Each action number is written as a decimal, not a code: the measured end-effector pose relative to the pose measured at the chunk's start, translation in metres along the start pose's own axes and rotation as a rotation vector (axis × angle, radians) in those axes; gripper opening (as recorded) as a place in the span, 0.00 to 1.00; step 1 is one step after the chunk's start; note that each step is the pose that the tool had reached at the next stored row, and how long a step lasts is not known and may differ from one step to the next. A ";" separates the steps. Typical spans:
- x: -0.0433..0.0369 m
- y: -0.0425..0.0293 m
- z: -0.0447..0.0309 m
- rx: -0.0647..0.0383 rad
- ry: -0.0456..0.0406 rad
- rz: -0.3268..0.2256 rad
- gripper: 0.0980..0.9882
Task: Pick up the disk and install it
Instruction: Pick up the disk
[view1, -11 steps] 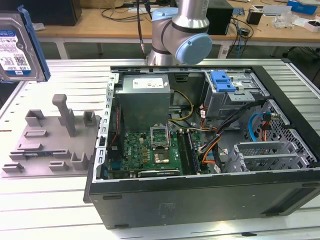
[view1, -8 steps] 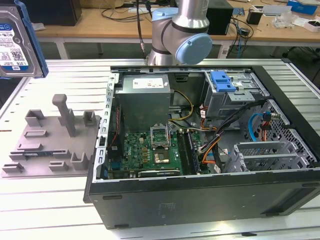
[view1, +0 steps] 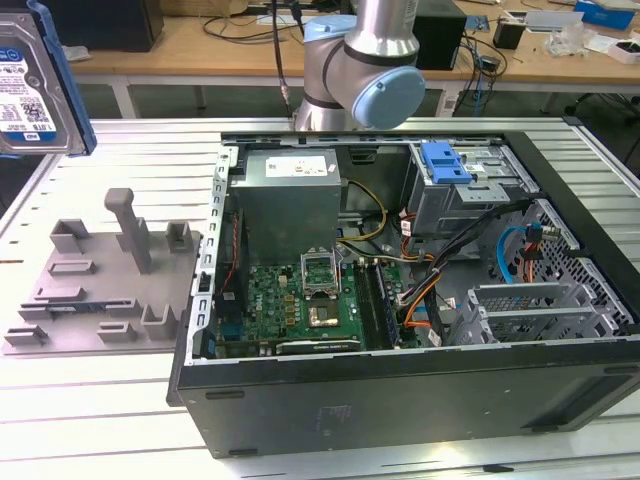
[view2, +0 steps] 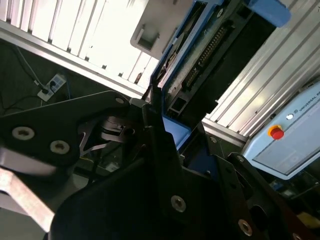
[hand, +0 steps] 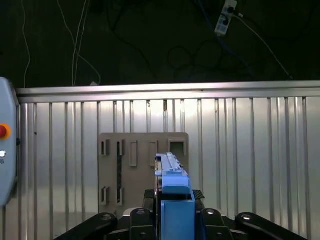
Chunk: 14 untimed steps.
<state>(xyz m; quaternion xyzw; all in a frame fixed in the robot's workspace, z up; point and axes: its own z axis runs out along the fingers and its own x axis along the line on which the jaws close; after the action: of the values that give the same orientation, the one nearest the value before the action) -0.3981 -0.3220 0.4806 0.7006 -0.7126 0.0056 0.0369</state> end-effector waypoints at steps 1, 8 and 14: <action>0.0019 -0.0001 -0.0005 0.000 -0.0024 0.000 0.30; 0.0201 -0.0110 -0.0068 0.000 -0.0073 0.000 0.30; 0.0323 -0.0245 -0.0094 0.000 -0.0073 -0.001 0.30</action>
<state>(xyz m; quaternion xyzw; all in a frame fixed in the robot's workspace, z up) -0.3736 -0.3541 0.4909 0.7011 -0.7123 0.0030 0.0344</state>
